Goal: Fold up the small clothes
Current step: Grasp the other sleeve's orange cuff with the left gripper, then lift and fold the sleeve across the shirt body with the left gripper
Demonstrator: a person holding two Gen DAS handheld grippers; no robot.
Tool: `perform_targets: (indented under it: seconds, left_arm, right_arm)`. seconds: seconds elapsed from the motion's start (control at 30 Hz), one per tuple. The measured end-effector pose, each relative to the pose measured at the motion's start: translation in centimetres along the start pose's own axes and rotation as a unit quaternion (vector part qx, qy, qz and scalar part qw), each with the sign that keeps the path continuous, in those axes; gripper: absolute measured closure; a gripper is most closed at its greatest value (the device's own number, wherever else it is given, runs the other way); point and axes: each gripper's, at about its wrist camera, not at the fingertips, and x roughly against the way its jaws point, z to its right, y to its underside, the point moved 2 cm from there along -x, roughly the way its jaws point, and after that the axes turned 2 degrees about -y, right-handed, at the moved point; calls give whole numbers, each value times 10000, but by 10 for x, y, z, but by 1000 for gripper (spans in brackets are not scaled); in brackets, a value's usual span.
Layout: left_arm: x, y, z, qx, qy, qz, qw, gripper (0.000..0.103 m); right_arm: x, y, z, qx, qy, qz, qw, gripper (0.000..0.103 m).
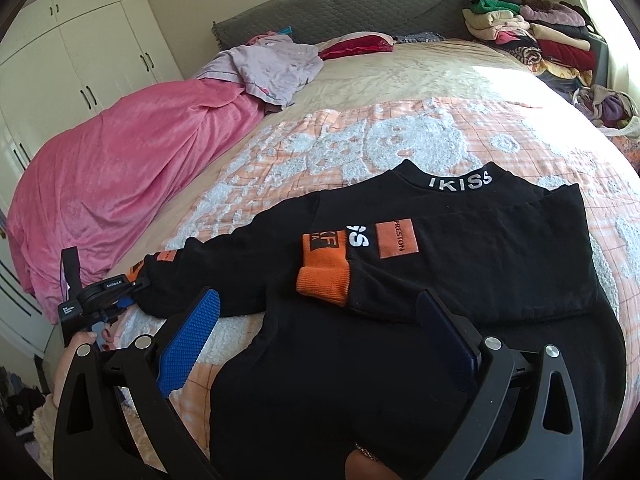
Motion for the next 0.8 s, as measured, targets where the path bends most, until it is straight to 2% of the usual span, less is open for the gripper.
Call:
perform_targets:
  seconds: [0.23,0.4,0.8]
  left_arm:
    - [39,1,39,-545,265,574,9965,89]
    - [70,6,77,-981,589,835,9899,90]
    - [105,33,161,-1608,1448,863,9725,90]
  right_arm:
    - [7,4,9,-39,58,24,10000,5]
    - [14,4,17,-130,82,95,9998,5]
    - [33,8,46,-412,199,243,9987,5]
